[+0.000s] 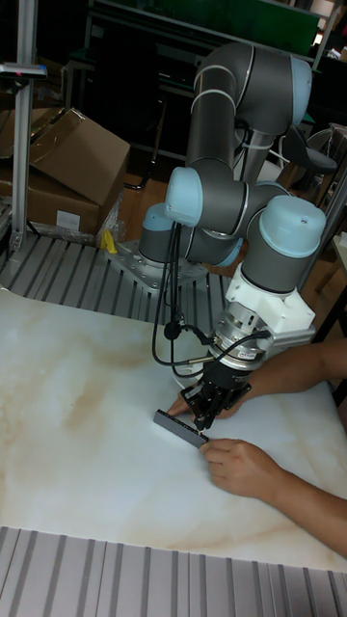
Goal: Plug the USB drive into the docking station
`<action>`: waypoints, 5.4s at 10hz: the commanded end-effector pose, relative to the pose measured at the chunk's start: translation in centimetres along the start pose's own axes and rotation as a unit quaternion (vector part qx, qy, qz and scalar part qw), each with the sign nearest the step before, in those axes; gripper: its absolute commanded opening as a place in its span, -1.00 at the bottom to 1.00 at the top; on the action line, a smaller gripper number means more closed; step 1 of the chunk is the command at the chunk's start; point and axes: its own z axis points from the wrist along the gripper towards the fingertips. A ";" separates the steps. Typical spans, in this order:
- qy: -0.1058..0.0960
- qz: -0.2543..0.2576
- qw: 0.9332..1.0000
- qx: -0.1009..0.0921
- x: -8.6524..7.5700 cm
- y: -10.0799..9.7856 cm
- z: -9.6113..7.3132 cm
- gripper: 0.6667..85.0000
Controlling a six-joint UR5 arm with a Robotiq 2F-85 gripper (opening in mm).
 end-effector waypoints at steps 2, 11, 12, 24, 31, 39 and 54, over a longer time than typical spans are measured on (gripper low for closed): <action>0.000 0.003 1.000 -0.003 0.0 0.2 -0.2 -0.98; 0.008 0.065 0.998 0.003 0.6 -0.5 -0.8 -0.98; 0.009 0.070 0.998 0.001 0.6 -0.4 -0.8 -0.98; -0.008 -0.357 0.932 0.066 -0.9 -0.6 -0.6 -0.98; -0.016 -0.381 0.923 0.048 -0.1 -0.9 -1.0 -0.98; -0.019 -0.389 0.920 0.036 1.1 -1.0 -0.4 -0.98; -0.013 -0.383 0.923 0.033 1.8 -0.4 -0.4 -0.98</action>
